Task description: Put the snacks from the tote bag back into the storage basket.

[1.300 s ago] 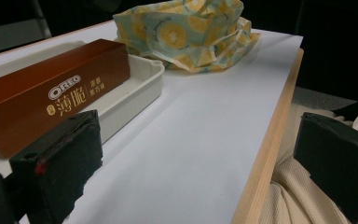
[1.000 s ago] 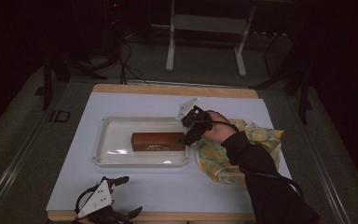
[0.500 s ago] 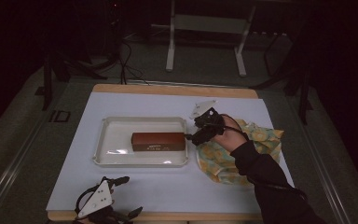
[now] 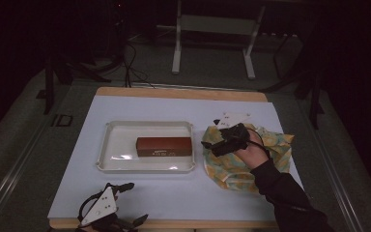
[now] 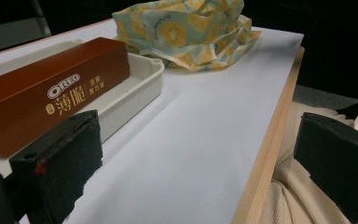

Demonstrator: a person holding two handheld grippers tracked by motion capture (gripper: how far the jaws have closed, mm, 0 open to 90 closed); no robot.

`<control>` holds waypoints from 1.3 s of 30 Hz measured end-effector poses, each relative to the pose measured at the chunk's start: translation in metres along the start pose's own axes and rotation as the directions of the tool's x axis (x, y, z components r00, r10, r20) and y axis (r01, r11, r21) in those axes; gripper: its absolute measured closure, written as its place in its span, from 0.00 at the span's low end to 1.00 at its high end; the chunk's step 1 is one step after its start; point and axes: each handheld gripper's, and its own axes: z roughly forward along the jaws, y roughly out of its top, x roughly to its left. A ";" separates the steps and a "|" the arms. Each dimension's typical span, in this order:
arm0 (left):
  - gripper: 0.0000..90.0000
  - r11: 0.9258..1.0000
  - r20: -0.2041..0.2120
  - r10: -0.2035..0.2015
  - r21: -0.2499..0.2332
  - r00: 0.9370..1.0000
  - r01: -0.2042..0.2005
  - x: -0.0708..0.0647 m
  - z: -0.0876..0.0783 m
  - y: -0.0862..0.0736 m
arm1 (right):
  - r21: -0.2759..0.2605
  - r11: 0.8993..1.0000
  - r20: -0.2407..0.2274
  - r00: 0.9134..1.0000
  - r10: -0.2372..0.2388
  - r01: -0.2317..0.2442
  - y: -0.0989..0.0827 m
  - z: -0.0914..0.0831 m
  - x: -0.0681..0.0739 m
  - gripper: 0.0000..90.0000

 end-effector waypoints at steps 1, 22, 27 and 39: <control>0.01 1.000 0.000 0.000 0.000 1.000 0.000 0.000 0.000 0.000 | -0.010 1.000 0.006 1.000 0.005 -0.004 -0.003 -0.002 0.000 0.15; 0.01 1.000 0.001 -0.002 0.001 1.000 0.002 0.000 0.001 0.000 | -0.140 0.983 0.153 0.978 0.142 -0.121 -0.055 -0.046 0.012 0.12; 0.01 1.000 -0.001 -0.002 0.002 1.000 0.002 0.000 0.000 0.000 | -0.150 0.982 0.204 0.968 0.148 -0.118 -0.067 -0.053 0.018 0.12; 0.01 1.000 0.000 -0.001 0.004 1.000 0.001 0.000 0.001 0.000 | -0.253 0.953 0.296 0.924 0.242 -0.169 -0.098 -0.072 0.031 0.12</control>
